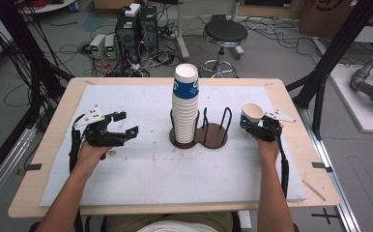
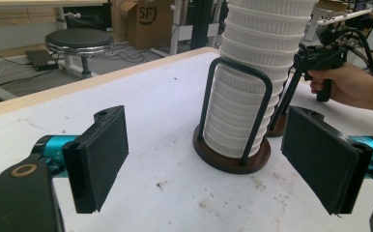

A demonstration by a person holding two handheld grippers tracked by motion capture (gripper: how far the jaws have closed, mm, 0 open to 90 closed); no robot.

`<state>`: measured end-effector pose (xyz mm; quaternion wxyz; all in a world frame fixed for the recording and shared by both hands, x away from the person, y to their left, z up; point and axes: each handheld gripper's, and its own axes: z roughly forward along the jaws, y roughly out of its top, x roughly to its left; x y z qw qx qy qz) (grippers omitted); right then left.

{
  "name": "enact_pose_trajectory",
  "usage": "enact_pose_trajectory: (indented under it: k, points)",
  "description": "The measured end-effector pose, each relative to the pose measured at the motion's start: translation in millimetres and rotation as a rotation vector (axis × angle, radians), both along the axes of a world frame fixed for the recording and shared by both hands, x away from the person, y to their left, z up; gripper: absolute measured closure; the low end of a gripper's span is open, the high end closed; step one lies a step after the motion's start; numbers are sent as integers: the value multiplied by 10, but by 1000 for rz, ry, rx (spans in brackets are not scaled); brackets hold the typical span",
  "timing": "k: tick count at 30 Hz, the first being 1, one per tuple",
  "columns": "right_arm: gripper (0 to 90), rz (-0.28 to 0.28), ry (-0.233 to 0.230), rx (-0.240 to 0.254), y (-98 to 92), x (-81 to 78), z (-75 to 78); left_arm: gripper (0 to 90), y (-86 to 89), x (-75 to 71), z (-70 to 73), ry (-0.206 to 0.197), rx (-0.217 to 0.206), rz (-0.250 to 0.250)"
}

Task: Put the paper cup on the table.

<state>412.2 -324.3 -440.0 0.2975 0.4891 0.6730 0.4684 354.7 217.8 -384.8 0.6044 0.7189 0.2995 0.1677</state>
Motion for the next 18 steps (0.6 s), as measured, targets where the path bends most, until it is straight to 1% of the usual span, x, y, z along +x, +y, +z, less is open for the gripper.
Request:
enact_pose_trajectory:
  k: [3, 7, 9, 11, 14, 17, 18]
  points:
    - [259, 9, -3, -21, -5, -29, -7, 169, -4, 0, -2, 1, 3, -3]
    - [250, 15, 1, -5, -43, -57, -26, 169, -5, 6, -9, 5, 6, -4]
    - [242, 25, 3, -20, -45, -65, -27, 168, -2, 7, -8, 4, 4, -5]
    - [230, 31, 14, -22, -42, -70, -26, 169, 0, 6, -8, 4, 4, -5]
    - [215, 32, 42, 7, -50, -68, -42, 169, 2, 7, -9, 4, 7, -5]
    - [198, 19, 48, 4, -54, -71, -40, 169, 8, 9, -11, 5, 6, -3]
    - [195, 16, 57, 6, -55, -75, -38, 168, 10, 9, -12, 6, 5, -3]
